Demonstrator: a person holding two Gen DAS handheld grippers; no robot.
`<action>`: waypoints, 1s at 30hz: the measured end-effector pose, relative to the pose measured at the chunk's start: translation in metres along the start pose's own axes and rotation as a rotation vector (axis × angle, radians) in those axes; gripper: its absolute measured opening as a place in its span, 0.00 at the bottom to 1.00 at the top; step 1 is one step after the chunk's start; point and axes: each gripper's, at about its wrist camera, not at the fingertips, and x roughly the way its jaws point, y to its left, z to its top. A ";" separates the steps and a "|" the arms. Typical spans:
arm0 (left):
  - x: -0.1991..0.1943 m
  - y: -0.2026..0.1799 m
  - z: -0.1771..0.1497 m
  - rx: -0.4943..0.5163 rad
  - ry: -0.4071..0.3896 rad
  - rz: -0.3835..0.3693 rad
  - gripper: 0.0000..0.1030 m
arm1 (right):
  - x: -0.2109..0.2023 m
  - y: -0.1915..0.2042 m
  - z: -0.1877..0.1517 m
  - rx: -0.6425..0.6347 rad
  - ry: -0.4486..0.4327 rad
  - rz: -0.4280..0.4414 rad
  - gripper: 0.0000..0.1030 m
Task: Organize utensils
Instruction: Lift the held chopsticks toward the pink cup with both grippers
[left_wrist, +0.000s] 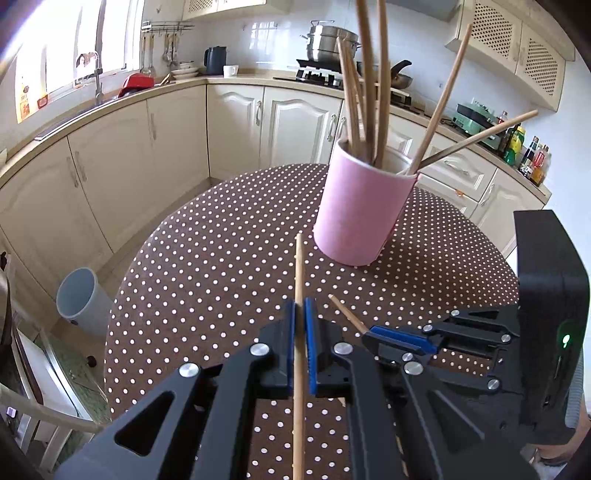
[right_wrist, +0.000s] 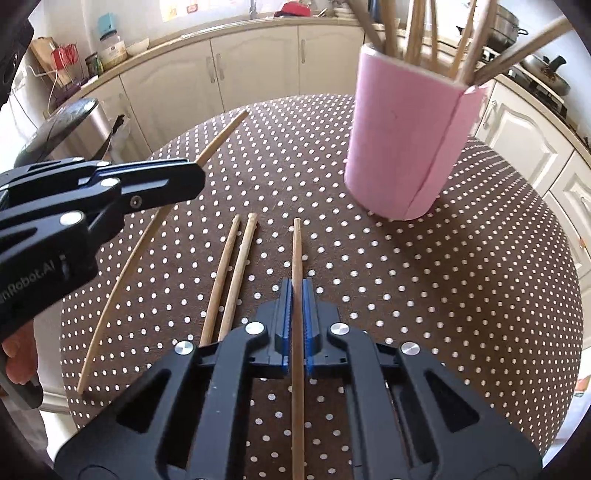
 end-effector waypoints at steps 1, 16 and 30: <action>-0.002 -0.001 0.001 0.004 -0.004 0.000 0.06 | -0.007 -0.004 -0.001 0.010 -0.015 0.006 0.06; -0.063 -0.032 0.019 0.045 -0.143 -0.050 0.06 | -0.122 -0.035 -0.002 0.117 -0.314 0.089 0.06; -0.113 -0.067 0.052 0.060 -0.302 -0.093 0.06 | -0.194 -0.053 0.001 0.137 -0.502 0.058 0.06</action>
